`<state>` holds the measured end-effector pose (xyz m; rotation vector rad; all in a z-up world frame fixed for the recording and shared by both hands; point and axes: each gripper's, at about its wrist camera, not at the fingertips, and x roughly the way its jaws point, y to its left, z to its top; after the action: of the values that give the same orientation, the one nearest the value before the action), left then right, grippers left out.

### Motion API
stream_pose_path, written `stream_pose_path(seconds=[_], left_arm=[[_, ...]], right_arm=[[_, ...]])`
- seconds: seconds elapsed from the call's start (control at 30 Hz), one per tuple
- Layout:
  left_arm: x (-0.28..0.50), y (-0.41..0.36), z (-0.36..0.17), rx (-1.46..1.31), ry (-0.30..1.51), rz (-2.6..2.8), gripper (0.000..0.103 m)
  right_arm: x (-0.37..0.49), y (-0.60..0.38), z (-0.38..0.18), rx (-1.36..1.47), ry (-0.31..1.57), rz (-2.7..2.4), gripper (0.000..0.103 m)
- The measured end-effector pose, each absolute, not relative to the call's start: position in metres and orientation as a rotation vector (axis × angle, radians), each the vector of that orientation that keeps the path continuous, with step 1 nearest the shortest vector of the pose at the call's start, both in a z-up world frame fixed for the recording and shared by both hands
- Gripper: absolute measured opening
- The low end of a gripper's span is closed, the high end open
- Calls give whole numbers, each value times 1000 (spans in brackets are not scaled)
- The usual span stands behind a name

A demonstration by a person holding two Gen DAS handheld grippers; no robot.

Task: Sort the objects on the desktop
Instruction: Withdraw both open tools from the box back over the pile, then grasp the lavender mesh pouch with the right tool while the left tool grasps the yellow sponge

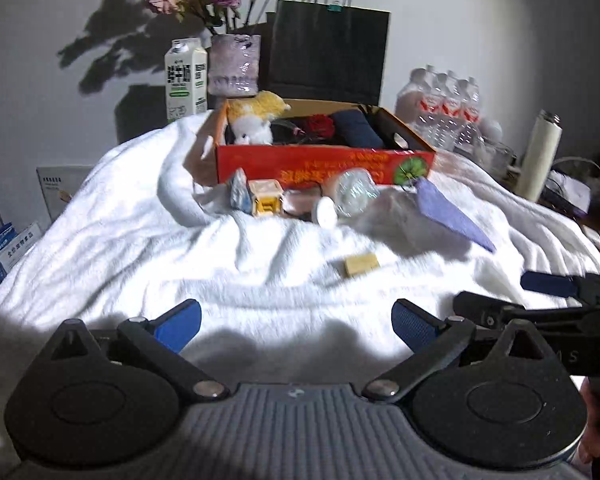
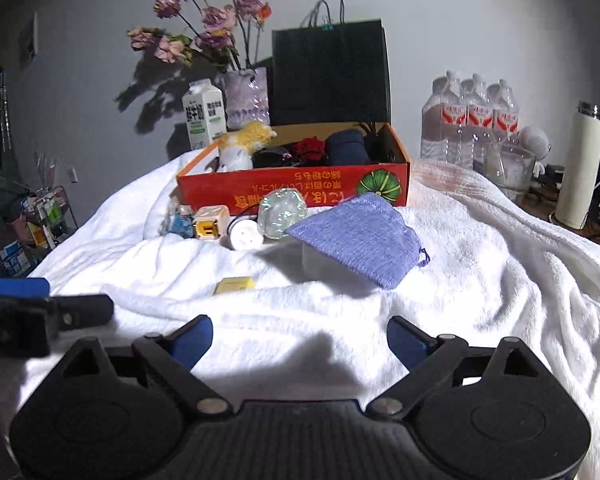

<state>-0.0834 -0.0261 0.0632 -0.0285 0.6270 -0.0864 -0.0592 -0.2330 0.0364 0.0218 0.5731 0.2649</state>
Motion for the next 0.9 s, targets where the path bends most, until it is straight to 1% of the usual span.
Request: stream_pose_path(seconds=[0.2,0.3,0.47,0.63,0.7,0.83,0.9], left_arm=[[-94,-25,55,-18,602,-84,103],[-89,-26,50,-17,617,-90,103],[-71,-29,42,-54,648,-118,103],[-41,-37,44,-83,652,-174,92],[-27,-41,46,-87,649,-179,84],[5,-49,41,-128,674,-214,76],[20,-55,35,-147,711,-230,69]], right_arm=[[-78,-229,26,-10,562,294,94],[-75,-231,23,9,572,285,94],[-66,-234,28,18,536,252,94],[-44,-238,27,8,538,206,93],[-34,-242,28,15,533,185,93],[-15,-252,33,61,506,170,93],[-2,-259,34,86,505,151,93]])
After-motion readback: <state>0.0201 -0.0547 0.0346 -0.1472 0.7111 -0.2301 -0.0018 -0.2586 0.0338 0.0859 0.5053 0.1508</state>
